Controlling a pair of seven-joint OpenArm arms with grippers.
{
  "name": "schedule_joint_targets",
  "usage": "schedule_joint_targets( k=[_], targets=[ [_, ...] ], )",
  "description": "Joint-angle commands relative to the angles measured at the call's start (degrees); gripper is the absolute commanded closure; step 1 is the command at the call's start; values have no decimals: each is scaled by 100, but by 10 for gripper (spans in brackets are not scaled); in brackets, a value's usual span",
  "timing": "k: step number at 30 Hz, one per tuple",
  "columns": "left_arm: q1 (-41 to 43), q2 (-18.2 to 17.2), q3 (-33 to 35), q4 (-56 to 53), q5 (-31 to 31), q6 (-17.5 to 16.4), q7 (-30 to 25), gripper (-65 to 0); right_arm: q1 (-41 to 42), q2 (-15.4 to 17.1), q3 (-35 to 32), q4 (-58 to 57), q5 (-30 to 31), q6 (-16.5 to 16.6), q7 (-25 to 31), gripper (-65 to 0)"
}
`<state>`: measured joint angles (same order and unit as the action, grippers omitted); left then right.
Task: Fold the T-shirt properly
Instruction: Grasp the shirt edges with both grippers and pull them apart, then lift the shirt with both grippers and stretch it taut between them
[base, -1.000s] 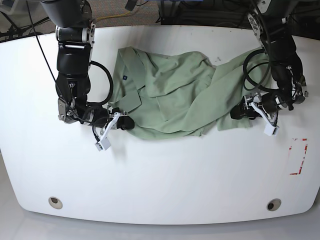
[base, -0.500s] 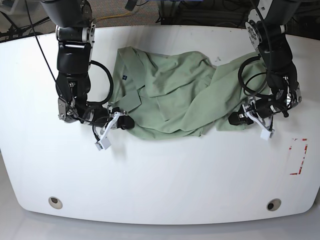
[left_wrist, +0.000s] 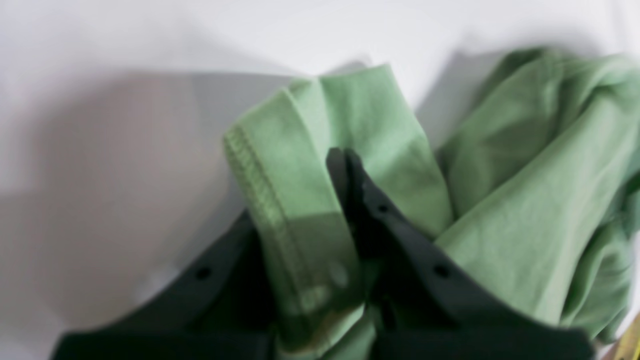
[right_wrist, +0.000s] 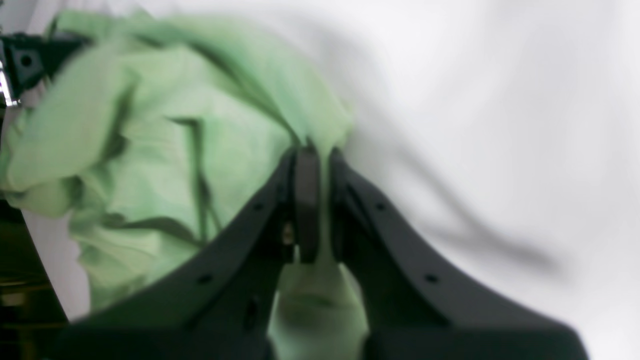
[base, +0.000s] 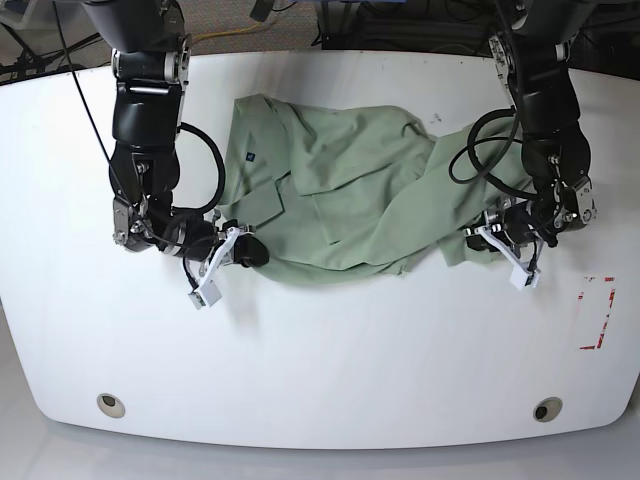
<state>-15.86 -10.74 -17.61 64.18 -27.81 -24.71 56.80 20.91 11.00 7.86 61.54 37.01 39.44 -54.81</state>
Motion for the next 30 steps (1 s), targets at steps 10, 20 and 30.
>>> schedule_joint_targets(
  k=[10, 20, 30],
  targets=[
    [-379, -486, 270, 1560, 500, -13, 118, 0, 718, 627, 1, 637, 110, 56, -71, 0],
    [-766, -521, 262, 2949, 544, -13, 356, 0, 1931, 1031, -184, 629, 101, 56, -247, 0],
    [-1654, -882, 253, 3845, 535, -13, 364, 0, 3426, 1603, -755, 611, 110, 56, -300, 0]
  ],
)
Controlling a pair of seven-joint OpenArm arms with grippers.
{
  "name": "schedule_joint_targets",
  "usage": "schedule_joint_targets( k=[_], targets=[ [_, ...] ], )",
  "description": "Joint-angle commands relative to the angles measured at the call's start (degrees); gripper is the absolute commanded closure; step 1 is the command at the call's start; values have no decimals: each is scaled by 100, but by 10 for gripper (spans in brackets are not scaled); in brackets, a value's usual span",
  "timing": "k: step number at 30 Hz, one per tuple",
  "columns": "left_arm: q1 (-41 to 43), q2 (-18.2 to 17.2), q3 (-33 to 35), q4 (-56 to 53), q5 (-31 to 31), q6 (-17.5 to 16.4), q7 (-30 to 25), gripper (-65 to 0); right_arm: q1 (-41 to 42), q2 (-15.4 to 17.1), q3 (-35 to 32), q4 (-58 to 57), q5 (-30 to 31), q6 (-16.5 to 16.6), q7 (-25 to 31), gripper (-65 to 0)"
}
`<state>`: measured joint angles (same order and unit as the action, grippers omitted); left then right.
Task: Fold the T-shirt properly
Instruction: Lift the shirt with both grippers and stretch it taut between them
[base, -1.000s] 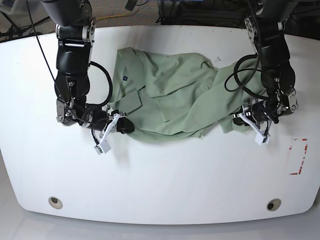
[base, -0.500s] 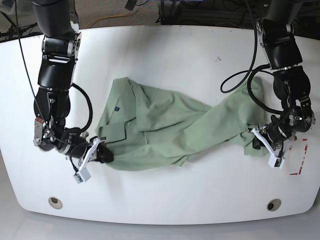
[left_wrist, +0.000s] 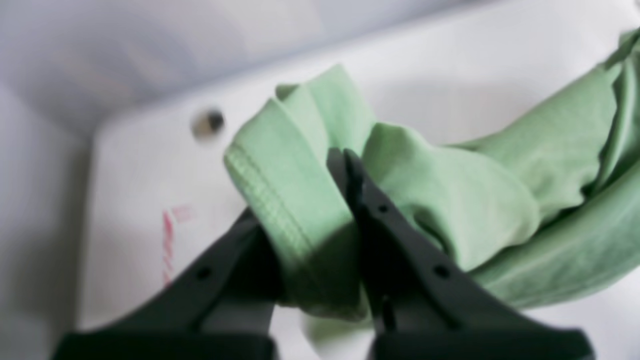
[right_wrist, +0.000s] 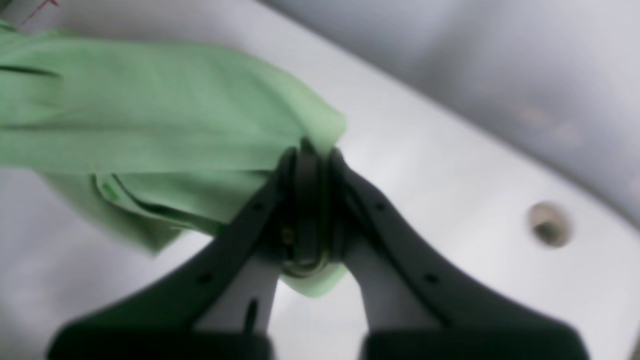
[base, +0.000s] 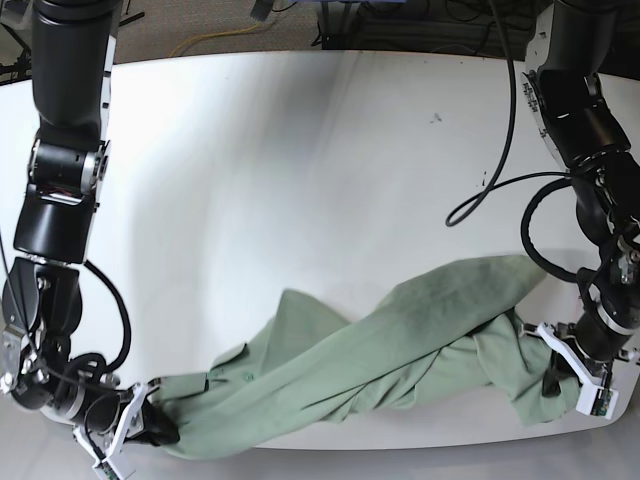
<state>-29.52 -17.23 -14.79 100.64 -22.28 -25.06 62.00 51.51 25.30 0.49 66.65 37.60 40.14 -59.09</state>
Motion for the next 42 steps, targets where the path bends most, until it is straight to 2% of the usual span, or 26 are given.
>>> schedule_joint_targets(
  k=[1, 5, 10, 16, 24, 32, 36, 42],
  targets=[
    [-384, -285, -20, 252, -18, 22, -121, 0, 533, 217, -54, 91, 51, -14, 85, 0],
    [-560, -347, -91, 463, -9, 22, -77, 0, 1104, 270, -150, 91, 42, -14, -56, 0],
    [-973, -611, -398, 490, -9, 22, -6, 0, 1562, 437, -326, 100, 94, -14, -179, 0],
    [-1088, -699, -530, 235, -35, 22, 11, 0, 1518, 437, -291, 135, 94, -14, -364, 0],
    [-631, -707, -557, 226, -44, 22, 11, 0, 392, 428, 342, 601, 103, -14, -390, 0],
    [459, -672, -829, 252, -71, 14, 11, 0, -1252, 376, 878, 1295, 112, -14, -390, 0],
    [1066, -523, -1093, 252, -71, 5, 11, 0, -2157, 270, 1248, 1568, 376, -14, -390, 0],
    [2016, -514, -1251, 261, -71, 5, 11, 0, -3318, 200, 1608, 2025, 472, -14, -390, 0]
  ],
)
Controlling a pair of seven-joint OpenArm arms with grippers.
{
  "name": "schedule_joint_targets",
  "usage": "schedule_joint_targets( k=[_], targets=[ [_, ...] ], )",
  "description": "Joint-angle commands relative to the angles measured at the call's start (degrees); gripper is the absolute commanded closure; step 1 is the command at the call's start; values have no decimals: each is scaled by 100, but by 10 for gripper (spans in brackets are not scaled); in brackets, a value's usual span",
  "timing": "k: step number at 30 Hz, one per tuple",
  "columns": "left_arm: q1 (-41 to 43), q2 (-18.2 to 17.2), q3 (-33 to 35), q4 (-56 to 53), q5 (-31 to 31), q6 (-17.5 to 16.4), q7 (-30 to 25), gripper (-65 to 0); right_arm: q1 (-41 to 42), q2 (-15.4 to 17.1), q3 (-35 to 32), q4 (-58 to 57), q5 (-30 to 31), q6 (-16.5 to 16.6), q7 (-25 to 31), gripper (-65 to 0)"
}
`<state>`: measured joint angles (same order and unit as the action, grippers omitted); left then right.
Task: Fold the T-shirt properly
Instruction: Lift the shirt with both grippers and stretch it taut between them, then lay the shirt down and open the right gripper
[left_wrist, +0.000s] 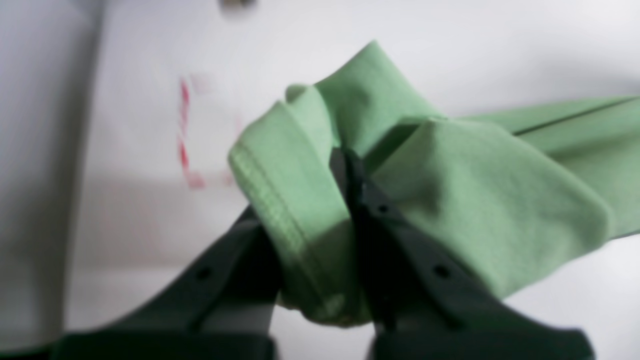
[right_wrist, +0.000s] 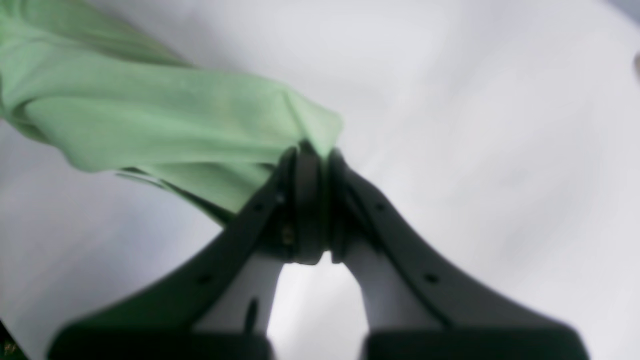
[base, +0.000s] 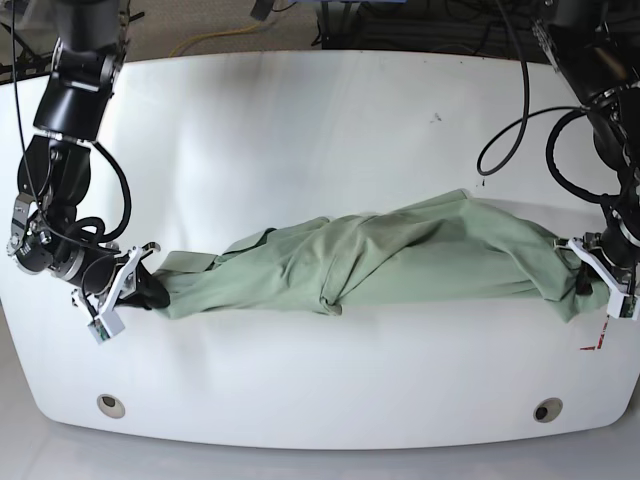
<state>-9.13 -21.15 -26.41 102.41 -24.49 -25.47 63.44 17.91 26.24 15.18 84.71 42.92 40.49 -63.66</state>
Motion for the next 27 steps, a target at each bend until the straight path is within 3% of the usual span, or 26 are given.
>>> schedule_joint_targets(
  k=[1, 10, 20, 22, 27],
  targets=[
    [170, -79, -88, 84, 150, 46, -151, 0, -169, 18, 210, 316, -59, -49, 67, 0],
    [1339, 150, -167, 251, 150, 46, -159, 0, -1505, -413, 693, 940, -59, -49, 67, 0],
    [1919, 150, -167, 198, 203, 46, -168, 0, -2244, -694, 948, 1046, -59, -49, 85, -30],
    [1937, 150, -150, 198, 203, 46, -168, 0, -2349, -747, 948, 1046, -59, -49, 76, -62],
    [1954, 150, -132, 198, 177, 46, -168, 0, -2666, -809, 948, 1081, 161, -49, 76, -306]
  ],
)
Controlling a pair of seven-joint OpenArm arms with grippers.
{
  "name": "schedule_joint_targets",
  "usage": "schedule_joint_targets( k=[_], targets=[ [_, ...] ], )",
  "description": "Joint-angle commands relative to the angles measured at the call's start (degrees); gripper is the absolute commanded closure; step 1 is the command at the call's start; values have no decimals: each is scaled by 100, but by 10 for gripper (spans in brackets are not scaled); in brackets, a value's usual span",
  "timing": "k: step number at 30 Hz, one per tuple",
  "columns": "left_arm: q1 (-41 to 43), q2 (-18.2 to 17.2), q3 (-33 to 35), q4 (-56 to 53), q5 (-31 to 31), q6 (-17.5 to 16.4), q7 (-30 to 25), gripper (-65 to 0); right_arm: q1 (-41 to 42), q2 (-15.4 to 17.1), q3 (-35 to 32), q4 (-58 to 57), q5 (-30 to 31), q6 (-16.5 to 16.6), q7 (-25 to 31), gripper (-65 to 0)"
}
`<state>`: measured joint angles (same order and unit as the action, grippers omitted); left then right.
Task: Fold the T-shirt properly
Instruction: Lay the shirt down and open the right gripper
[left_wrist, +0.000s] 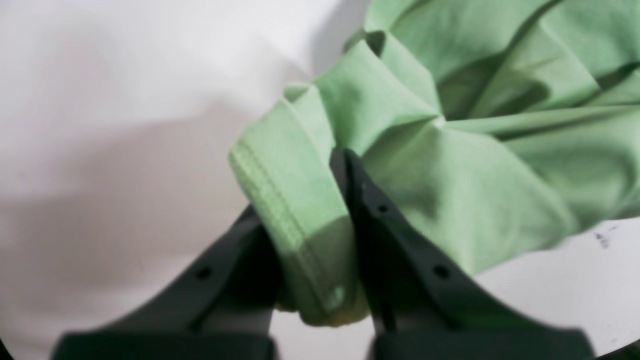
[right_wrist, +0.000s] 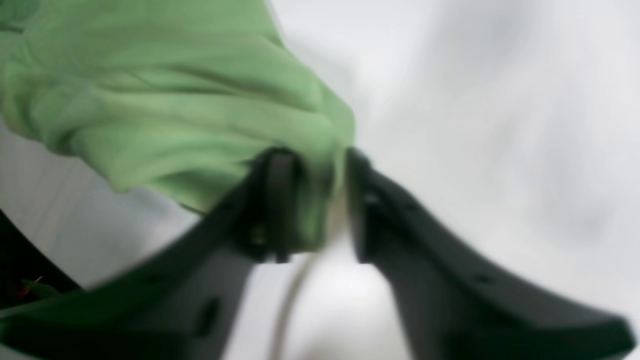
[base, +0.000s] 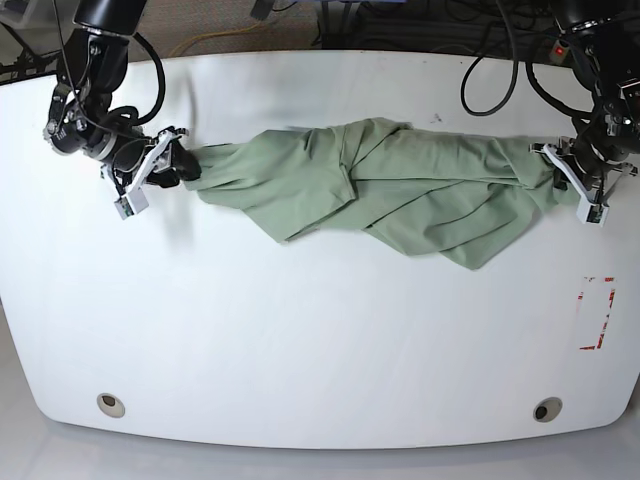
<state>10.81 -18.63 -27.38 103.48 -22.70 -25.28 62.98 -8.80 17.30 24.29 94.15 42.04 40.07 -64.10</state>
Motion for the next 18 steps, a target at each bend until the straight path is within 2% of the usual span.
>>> schedule_joint_targets(
  k=[1, 3, 5, 9, 13, 18],
  targets=[
    [-39, -102, -36, 83, -3, 27, -122, 0, -100, 77, 45, 137, 451, -7, 119, -373],
    [-48, -102, -27, 56, -11, 27, -122, 0, -250, 77, 133, 137, 750, -7, 119, -452],
    [-65, -102, -18, -40, -20, 27, -122, 0, -443, 77, 327, 137, 1084, -7, 119, -488],
    [-74, -102, 61, -102, -11, 27, -122, 0, -795, 77, 740, 436, 1620, -7, 119, -488],
    [-57, -102, 61, -67, -20, 27, -122, 0, -936, 77, 1004, 998, 1717, -7, 119, -488],
    [-48, -102, 61, -67, -20, 27, -122, 0, -426, 94, 942, 761, 1708, -7, -83, -488]
  ],
)
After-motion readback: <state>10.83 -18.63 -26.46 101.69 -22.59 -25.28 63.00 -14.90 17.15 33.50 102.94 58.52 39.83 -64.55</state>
